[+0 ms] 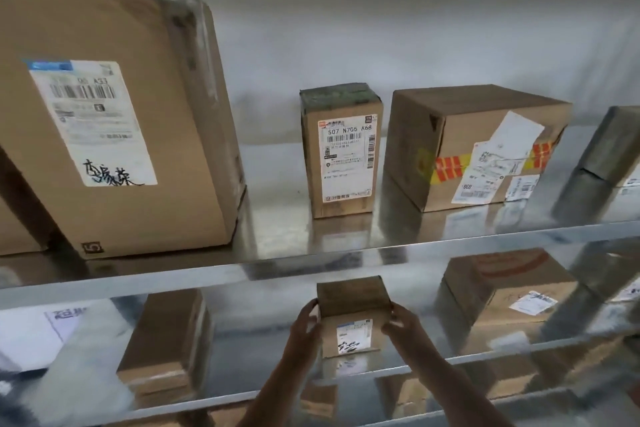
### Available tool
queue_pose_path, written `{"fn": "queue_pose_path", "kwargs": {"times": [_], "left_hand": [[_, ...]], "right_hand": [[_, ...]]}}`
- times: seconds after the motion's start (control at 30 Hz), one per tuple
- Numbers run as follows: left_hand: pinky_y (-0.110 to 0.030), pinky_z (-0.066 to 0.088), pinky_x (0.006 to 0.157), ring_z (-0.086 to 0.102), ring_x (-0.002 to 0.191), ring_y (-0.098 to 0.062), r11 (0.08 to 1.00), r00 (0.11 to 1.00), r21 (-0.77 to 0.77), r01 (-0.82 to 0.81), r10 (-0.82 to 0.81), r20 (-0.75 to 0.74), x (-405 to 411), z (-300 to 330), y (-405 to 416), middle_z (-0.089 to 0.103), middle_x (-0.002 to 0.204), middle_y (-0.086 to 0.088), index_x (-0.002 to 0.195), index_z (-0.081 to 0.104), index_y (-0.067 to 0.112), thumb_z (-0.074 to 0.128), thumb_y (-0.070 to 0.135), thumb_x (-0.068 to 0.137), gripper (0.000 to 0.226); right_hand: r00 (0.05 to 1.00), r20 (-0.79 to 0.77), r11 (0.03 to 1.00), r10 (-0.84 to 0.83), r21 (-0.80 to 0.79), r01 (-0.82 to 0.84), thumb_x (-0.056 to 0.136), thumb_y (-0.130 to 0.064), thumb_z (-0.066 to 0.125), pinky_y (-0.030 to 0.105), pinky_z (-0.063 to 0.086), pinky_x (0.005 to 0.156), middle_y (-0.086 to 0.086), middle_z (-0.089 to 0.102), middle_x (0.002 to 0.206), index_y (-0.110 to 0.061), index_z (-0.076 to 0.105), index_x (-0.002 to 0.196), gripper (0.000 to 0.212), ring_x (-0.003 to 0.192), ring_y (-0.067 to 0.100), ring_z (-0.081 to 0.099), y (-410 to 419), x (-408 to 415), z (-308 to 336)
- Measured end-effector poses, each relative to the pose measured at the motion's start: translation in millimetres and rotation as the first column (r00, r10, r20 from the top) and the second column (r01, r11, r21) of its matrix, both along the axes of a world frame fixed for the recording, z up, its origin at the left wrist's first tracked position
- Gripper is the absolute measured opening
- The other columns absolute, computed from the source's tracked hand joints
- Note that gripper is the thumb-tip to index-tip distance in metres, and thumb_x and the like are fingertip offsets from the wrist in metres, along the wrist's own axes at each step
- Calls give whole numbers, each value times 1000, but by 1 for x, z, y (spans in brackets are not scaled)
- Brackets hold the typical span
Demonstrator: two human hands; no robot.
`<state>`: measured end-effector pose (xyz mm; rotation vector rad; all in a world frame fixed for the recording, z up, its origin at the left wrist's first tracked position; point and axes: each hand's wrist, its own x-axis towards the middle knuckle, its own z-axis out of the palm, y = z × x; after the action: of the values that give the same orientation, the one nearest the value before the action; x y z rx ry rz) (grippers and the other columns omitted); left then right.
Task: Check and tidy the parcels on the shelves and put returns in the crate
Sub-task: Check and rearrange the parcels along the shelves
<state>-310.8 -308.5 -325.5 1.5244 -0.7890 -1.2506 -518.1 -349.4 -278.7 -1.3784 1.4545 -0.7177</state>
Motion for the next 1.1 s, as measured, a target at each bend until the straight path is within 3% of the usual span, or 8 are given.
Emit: {"fn": "queue_pose_path", "kwargs": {"times": [0.13,0.3,0.5,0.7,0.8,0.87,0.97,1.1], "left_hand": [[-33,53,80,66,110,-29,1000,998,-8,25,-26,-50,-5,5,-6,67,122,-12,140,46,25,64,39,63,80],[-41,51,98,58,122,-30,1000,1000,5,15,-15,14,-8,13,4,54,140,-9,151,34,33,60,23,83,74],[-47,38,114,42,140,-35,991,978,-56,-121,129,164,4,36,59,33,158,-16,157,27,25,61,23,96,70],[-54,40,113,44,139,-33,968,894,-76,-240,251,371,67,39,125,41,154,-8,152,35,25,56,42,90,68],[-54,42,110,50,131,-35,897,811,-22,-441,410,417,113,28,139,50,143,-14,146,44,19,51,57,78,78],[-53,40,110,47,132,-39,832,737,-27,-554,505,449,142,35,148,48,144,-17,149,42,15,60,44,87,71],[-53,39,111,43,137,-38,771,646,-75,-633,578,498,186,37,155,43,151,-19,149,41,12,64,19,92,62],[-52,39,113,45,137,-37,817,735,15,-577,510,447,256,7,157,44,152,-17,148,41,13,61,26,94,59]], "right_hand": [[997,-66,998,-38,47,41,95,-2,55,28,40,94,4,54,119,-23,52,118,31,116,21,51,0,4,-5],[988,-138,996,-70,40,76,96,-10,57,31,43,97,10,51,139,-16,41,148,55,114,18,51,8,1,-7],[947,-147,939,-286,-239,247,94,-11,61,32,46,86,10,65,112,-13,59,129,36,98,26,61,35,15,6],[994,-85,983,72,-160,-85,85,-25,51,38,54,79,2,72,88,-21,71,99,25,82,23,67,81,91,3],[930,-133,935,343,-49,-352,85,-17,52,42,58,88,-2,72,94,-35,66,87,23,86,18,70,95,131,-9],[863,-195,879,466,-7,-477,92,-9,53,38,59,89,-3,70,97,-41,61,83,34,93,19,72,100,159,-10],[822,-220,849,525,58,-526,97,-8,52,31,57,88,2,71,107,-30,67,99,27,99,18,71,103,201,-11],[861,-234,889,452,47,-455,100,-14,51,40,54,99,9,68,125,-18,64,124,28,110,21,66,99,266,-25]]}}
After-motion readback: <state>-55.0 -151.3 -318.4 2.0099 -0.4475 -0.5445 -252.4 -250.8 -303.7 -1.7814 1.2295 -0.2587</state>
